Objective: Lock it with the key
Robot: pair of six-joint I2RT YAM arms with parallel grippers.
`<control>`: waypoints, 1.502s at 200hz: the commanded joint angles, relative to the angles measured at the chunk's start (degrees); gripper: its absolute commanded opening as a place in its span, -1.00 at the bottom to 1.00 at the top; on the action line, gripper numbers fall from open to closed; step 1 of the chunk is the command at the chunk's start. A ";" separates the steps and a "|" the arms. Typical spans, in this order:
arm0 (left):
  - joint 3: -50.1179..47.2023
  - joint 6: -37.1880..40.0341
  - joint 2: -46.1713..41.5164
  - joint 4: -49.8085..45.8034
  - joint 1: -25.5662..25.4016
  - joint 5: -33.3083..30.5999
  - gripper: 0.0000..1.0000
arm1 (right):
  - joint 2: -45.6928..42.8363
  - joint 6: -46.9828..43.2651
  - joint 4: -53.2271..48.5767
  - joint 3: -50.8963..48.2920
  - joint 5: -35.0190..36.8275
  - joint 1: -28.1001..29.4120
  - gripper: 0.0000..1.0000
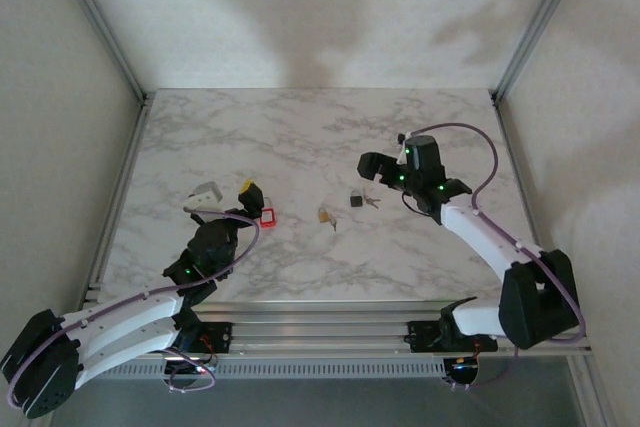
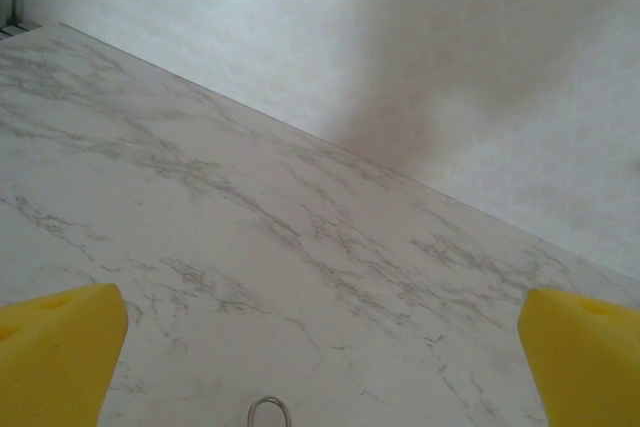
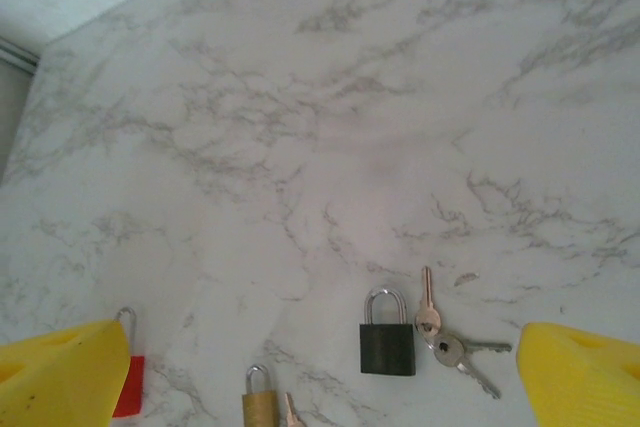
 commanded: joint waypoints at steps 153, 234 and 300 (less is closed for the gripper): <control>-0.88 -2.02 0.73 0.29 -0.08 -8.12 0.99 | -16.91 -20.27 13.11 -11.07 22.76 0.58 0.98; -1.46 -2.12 1.65 0.78 -0.01 -12.33 0.99 | -8.64 -27.31 27.21 -20.18 40.04 -6.00 0.98; -3.58 -0.94 2.45 4.50 0.34 -15.73 0.99 | 2.74 -31.22 49.38 -29.04 33.05 -11.51 0.99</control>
